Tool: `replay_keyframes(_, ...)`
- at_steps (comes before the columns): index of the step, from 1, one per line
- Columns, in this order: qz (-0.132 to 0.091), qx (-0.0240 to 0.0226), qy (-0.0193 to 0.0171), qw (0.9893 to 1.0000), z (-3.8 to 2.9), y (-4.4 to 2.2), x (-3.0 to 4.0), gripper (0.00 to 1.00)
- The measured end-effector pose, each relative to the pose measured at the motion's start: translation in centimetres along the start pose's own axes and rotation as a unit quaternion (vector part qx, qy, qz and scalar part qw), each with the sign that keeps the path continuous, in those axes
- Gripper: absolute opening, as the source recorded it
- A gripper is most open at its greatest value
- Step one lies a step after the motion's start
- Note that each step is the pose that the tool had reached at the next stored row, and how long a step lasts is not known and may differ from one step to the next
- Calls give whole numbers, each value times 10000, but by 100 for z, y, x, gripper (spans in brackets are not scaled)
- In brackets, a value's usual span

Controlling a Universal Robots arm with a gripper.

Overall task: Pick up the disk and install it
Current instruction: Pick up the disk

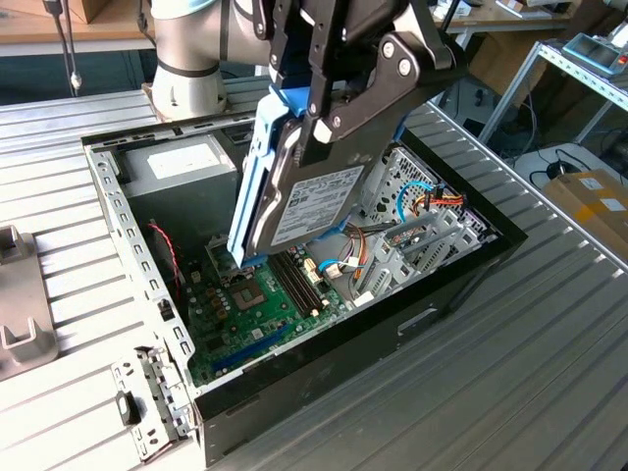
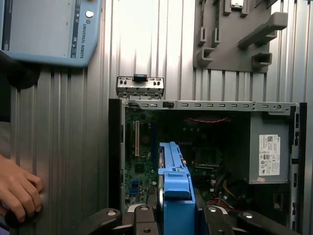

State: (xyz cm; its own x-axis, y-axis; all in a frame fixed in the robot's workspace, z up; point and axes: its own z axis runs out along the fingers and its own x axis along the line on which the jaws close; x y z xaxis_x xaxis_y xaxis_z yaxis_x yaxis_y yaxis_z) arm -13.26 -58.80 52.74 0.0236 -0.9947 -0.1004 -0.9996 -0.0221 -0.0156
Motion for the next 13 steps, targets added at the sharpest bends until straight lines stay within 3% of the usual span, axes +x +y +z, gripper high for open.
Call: replay_keyframes(13,0,1,-1,10000,13,-60,27,37)
